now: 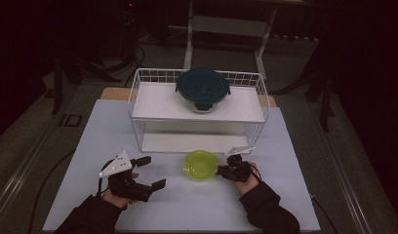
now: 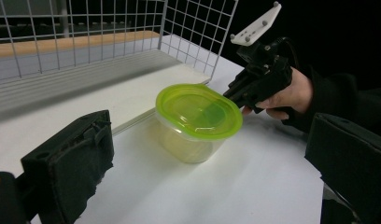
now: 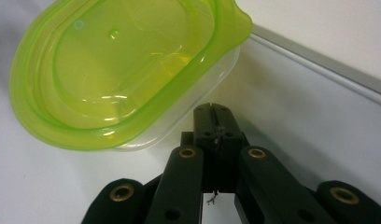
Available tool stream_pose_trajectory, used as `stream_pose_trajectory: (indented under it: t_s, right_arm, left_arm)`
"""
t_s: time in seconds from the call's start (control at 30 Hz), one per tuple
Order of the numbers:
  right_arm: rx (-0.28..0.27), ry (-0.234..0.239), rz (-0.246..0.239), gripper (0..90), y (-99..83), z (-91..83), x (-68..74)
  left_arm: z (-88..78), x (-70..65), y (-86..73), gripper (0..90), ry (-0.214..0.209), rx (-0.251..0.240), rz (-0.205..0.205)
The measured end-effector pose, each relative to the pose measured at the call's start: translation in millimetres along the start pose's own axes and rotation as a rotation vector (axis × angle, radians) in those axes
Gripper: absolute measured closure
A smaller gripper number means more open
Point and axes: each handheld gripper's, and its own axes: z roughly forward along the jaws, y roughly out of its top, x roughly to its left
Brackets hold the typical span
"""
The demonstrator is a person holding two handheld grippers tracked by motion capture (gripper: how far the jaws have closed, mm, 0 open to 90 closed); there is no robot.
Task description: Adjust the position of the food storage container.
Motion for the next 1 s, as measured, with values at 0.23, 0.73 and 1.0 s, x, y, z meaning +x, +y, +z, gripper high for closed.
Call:
stream_pose_trajectory:
  t_s: [0.23,0.73,1.0]
  right_arm:
    - [0.009,0.01,-0.015,90.0,4.2,9.0,5.0]
    - [-0.008,-0.009,-0.041,77.7,1.3,-6.8,7.7]
    - [-0.029,-0.03,-0.023,64.5,-6.6,-27.8,6.6]
  left_arm:
    - [0.1,-0.1,0.0,0.6,-0.002,0.001,0.001]
    - [0.4,-0.5,0.7,0.6,0.004,0.0,0.003]
    - [2.2,-0.2,2.5,0.6,0.016,0.002,0.004]
